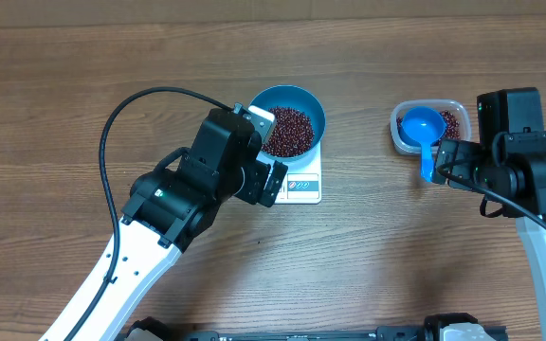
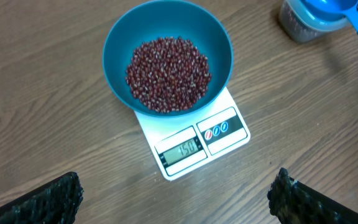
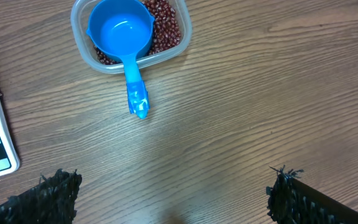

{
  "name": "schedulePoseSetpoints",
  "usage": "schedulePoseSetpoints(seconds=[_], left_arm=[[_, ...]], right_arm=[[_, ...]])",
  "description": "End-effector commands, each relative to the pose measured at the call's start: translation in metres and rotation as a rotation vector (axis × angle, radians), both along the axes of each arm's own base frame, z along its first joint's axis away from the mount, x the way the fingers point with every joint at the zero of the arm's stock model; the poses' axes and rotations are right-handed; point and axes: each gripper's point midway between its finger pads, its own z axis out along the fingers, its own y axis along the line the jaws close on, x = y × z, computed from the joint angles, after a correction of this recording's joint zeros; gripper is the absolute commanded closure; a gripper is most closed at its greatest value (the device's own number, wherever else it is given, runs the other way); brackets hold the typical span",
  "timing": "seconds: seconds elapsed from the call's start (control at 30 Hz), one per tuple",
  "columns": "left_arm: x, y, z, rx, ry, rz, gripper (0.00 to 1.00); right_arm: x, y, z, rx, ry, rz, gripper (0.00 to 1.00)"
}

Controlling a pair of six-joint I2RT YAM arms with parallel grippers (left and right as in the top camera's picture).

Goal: Scoop item into bowl and weigh 150g on scale

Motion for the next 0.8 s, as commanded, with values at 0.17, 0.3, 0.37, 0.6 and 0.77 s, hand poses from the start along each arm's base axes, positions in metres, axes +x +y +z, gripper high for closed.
schedulePoseSetpoints(seconds=[0.17, 0.3, 0.37, 0.6, 0.77], left_arm=[[-0.001, -0.001, 0.003, 0.007, 0.007, -0.016, 0.0], [0.003, -0.003, -0.01, 0.027, 0.038, -0.015, 0.01], [0.006, -0.005, -0.02, 0.043, 0.065, -0.015, 0.01], [0.016, -0.012, -0.059, 0.098, 0.154, -0.015, 0.0], [0.021, -0.015, -0.083, 0.131, 0.207, -0.015, 0.01]], right_arm=[[0.003, -0.002, 0.011, -0.008, -0.035, 0.001, 0.0], [0.003, -0.002, 0.011, -0.008, -0.035, 0.001, 0.0], [0.003, -0.002, 0.011, -0.008, -0.035, 0.001, 0.0], [0.003, -0.002, 0.011, -0.008, -0.035, 0.001, 0.0], [0.003, -0.002, 0.011, -0.008, -0.035, 0.001, 0.0]])
